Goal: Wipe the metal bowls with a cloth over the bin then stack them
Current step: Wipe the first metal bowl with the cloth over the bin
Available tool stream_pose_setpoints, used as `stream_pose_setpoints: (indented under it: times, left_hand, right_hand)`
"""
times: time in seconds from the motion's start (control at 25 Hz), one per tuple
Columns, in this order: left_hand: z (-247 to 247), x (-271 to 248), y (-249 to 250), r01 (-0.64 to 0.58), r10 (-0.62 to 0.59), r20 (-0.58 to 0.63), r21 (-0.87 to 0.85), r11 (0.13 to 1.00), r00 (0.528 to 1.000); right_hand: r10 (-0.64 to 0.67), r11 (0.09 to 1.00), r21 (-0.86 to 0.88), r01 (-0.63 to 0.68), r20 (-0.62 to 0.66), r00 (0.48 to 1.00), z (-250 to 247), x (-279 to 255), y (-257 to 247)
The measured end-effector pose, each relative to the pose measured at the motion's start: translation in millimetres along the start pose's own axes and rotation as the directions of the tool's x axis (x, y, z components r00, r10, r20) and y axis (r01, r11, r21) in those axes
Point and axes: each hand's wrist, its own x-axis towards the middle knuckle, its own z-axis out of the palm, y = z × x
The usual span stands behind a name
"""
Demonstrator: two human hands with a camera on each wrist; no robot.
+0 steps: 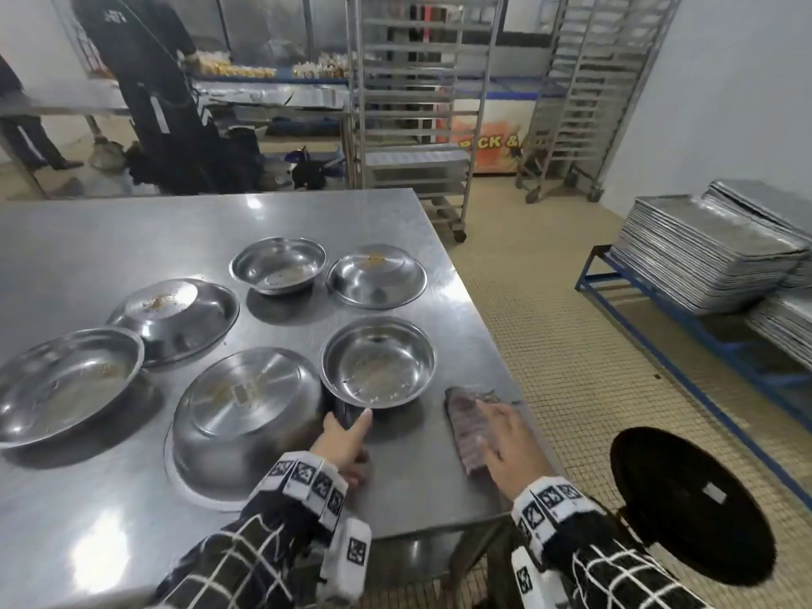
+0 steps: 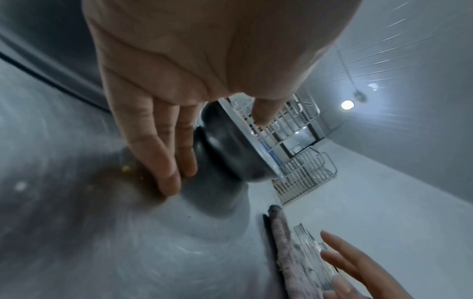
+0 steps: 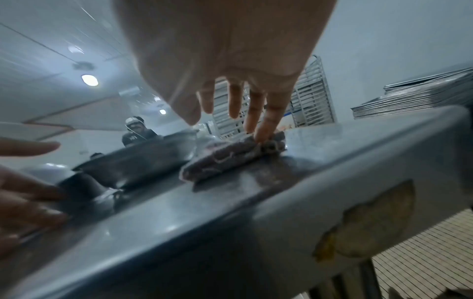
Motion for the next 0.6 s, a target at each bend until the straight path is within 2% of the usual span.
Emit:
stream_pose_setpoints:
  times: [0.12, 0.2, 0.24, 0.36, 0.48, 0.6]
  left_hand:
    - [10, 12, 14, 0.019, -0.022, -0.106, -0.027, 0.999, 0.994]
    - [15, 17, 22, 0.020, -0.030, -0.130, -0.080, 0.997, 0.991]
    - [17, 17, 23, 0.016, -0.028, -0.133, -0.088, 0.996, 0.991]
    - [20, 19, 28, 0.026, -0.047, -0.118, -0.170, 0.985, 0.992]
    - [19, 19, 29, 0.007, -0.029, -0.116, -0.185, 0.983, 0.993]
    - [22, 6, 32, -0.027, 0.008, -0.072, -0.257, 0.966, 0.997]
  right_hand:
    - [0.099, 0.966, -0.254, -0.045, 0.202, 0.974, 16, 19, 11]
    - [0.128, 0.949, -0.314, -0.036, 0.276, 0.953, 20, 25, 14]
    - [0.130, 0.946, -0.323, -0.036, 0.277, 0.952, 24, 25, 15]
    - [0.162, 0.953, -0.281, -0.110, 0.168, 0.972, 29, 28, 17]
    - [0.155, 0.961, -0.246, -0.128, 0.095, 0.983, 29, 21, 15]
    - [0.193, 0.976, -0.107, -0.190, 0.018, 0.981, 17, 5, 23]
